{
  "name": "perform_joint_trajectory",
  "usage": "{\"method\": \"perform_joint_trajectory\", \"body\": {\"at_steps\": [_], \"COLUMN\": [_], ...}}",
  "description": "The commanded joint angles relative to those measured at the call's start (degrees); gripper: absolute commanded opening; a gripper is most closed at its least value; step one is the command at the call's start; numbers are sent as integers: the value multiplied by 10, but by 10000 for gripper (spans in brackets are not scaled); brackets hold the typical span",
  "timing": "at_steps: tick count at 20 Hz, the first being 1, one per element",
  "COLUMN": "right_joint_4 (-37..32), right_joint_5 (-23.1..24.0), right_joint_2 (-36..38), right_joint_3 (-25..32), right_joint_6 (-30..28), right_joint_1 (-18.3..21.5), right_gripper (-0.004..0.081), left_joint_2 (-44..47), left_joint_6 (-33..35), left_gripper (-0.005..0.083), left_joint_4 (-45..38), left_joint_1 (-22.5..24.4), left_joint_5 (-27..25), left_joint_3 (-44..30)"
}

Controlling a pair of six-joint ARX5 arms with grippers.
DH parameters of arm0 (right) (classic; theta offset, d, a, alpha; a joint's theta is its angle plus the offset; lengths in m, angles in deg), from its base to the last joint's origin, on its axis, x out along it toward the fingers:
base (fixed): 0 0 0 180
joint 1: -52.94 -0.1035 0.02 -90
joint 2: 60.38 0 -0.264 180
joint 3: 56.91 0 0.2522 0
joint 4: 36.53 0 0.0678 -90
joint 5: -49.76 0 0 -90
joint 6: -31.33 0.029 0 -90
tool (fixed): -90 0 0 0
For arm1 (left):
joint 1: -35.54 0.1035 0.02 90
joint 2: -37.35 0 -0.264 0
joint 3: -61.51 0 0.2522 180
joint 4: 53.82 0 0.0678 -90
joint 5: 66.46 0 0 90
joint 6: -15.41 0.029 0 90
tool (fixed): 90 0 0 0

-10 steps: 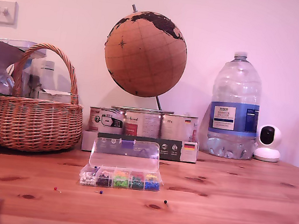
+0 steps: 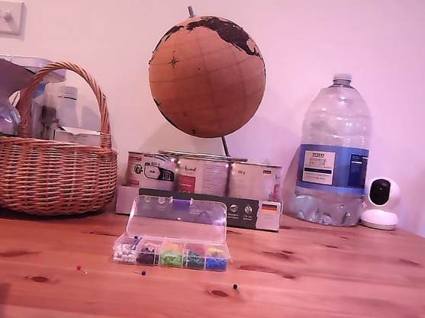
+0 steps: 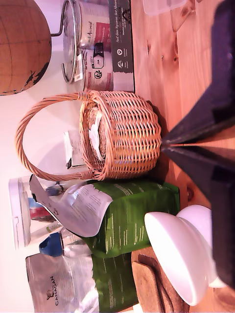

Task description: Sort the loose pins on the table into their correct compartments

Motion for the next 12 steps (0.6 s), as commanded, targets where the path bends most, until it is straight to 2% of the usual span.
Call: {"method": "perform_joint_trajectory", "body": {"at_steps": [1,4,8,12], "right_joint_4": [-5,-7,-6,-5], "right_joint_5": [-15,-60,-125,-143], "right_joint_2": [4,4,4,4], "right_joint_3": [2,1,1,1], "right_joint_6": [2,30,33,59], "right_joint_1": [3,2,-9,-39], "right_gripper": [-12,-12,-12,-12], "left_joint_2": [3,3,3,2], "left_joint_6": [-1,-1,-7,-19], "left_gripper": [-12,-19,-20,-19], "left_joint_4": [-5,-5,-4,21], "left_joint_1": [3,2,-10,-35], "left_joint_5": [18,64,112,138], "left_joint_3": [-6,-3,10,12]}}
